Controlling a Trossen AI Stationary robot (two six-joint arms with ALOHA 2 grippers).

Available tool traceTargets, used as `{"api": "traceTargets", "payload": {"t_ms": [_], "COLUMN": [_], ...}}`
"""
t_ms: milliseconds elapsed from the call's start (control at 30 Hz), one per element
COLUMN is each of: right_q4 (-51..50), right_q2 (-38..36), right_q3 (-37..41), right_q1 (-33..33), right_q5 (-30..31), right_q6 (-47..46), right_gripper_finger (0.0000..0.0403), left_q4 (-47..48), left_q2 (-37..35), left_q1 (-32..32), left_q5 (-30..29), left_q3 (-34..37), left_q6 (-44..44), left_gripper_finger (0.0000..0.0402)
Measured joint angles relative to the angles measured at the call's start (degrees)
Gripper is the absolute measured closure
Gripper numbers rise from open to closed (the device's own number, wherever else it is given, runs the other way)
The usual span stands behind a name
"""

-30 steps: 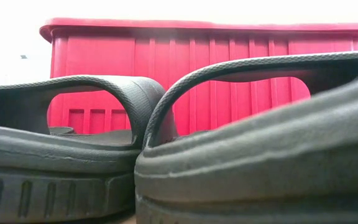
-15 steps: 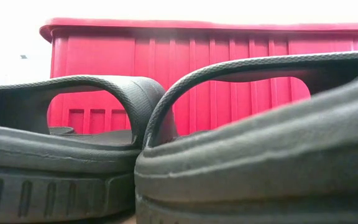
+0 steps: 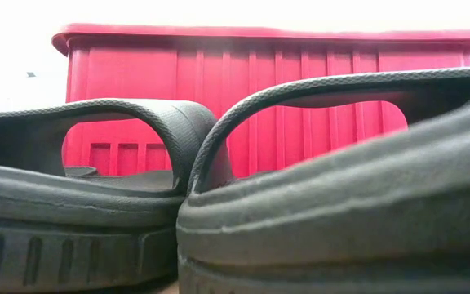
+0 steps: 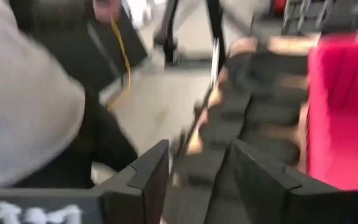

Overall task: Pick and place slides into bin
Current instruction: Put the black slide into the red bin

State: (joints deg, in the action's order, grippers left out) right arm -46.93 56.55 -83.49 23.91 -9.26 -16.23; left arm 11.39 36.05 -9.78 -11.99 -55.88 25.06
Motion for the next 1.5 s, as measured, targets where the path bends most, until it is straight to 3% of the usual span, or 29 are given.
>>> {"api": "traceTargets", "payload": {"t_ms": [233, 500, 733, 967, 1133, 1500], "right_q4": [1.1, 3.3, 5.9, 1.6, 4.8, 26.8], "right_q2": [8.8, 20.3, 28.1, 31.3, 31.0, 30.9], "right_q3": [-0.5, -0.5, -0.5, -0.3, 5.7, 23.1], "right_q1": [5.8, 7.7, 7.9, 9.2, 9.7, 10.0], "right_q5": [2.9, 9.4, 5.0, 1.3, -0.1, -3.0], "right_q6": [-4.1, -14.6, -23.3, -22.7, -22.2, -29.5], "right_gripper_finger": [0.0232, 0.0232, 0.0195, 0.0150, 0.0135, 0.0133], "left_q4": [0.1, 0.5, 0.6, 0.9, 0.9, 0.9], "left_q2": [2.0, 2.2, 2.2, 2.2, 2.2, 2.2], "left_q1": [0.0, 0.0, 0.0, 0.0, 0.0, 0.0], "left_q5": [2.6, 11.5, 19.3, 19.9, 19.7, 19.5], "left_q3": [0.0, 0.0, 0.0, 0.0, 0.0, 0.0], "left_q6": [-0.5, 0.9, -0.4, -0.4, 1.9, 1.8], "left_gripper_finger": [0.0380, 0.0380, 0.0380, 0.0380, 0.0380, 0.0380]}}
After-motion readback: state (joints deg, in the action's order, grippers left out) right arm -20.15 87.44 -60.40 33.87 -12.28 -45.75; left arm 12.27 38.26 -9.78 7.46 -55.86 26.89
